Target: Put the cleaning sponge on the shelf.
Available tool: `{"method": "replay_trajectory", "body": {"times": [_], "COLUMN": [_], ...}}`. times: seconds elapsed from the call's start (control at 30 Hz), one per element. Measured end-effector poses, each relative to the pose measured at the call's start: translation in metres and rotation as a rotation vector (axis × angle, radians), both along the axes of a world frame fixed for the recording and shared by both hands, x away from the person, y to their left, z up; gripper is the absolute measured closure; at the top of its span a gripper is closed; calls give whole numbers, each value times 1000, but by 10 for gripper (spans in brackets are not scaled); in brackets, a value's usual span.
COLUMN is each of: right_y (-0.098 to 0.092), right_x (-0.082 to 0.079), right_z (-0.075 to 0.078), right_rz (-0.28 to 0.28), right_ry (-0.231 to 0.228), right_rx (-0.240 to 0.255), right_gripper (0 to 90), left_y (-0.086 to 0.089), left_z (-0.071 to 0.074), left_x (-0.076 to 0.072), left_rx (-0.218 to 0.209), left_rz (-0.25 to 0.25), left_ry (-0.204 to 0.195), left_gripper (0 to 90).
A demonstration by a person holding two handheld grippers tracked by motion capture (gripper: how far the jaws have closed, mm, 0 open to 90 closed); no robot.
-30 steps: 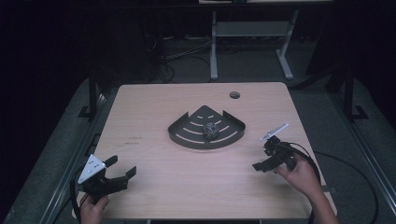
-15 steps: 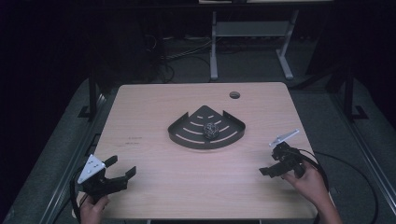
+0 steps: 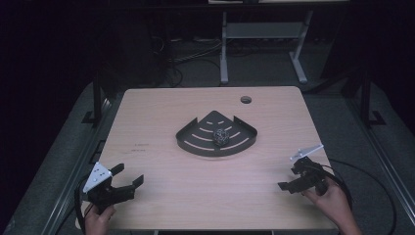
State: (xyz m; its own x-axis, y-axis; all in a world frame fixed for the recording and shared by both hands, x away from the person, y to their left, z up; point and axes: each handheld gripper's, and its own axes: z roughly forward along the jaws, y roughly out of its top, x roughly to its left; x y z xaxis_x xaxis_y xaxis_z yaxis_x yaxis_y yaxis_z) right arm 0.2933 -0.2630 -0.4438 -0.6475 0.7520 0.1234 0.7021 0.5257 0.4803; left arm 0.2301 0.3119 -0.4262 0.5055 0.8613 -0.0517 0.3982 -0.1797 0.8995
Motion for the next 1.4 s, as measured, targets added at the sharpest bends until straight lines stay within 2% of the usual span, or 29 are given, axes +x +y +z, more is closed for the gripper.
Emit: {"method": "replay_trajectory", "body": {"times": [1.4], "right_y": [-31], "right_x": [-57], "right_z": [-14], "right_rz": [-78], "right_ry": [-37], "right_rx": [26], "right_gripper": [167], "left_y": [-1], "left_z": [-2], "left_x": [1], "left_rx": [10], "left_rz": [-1], "left_ry": [8], "left_gripper": [133]}}
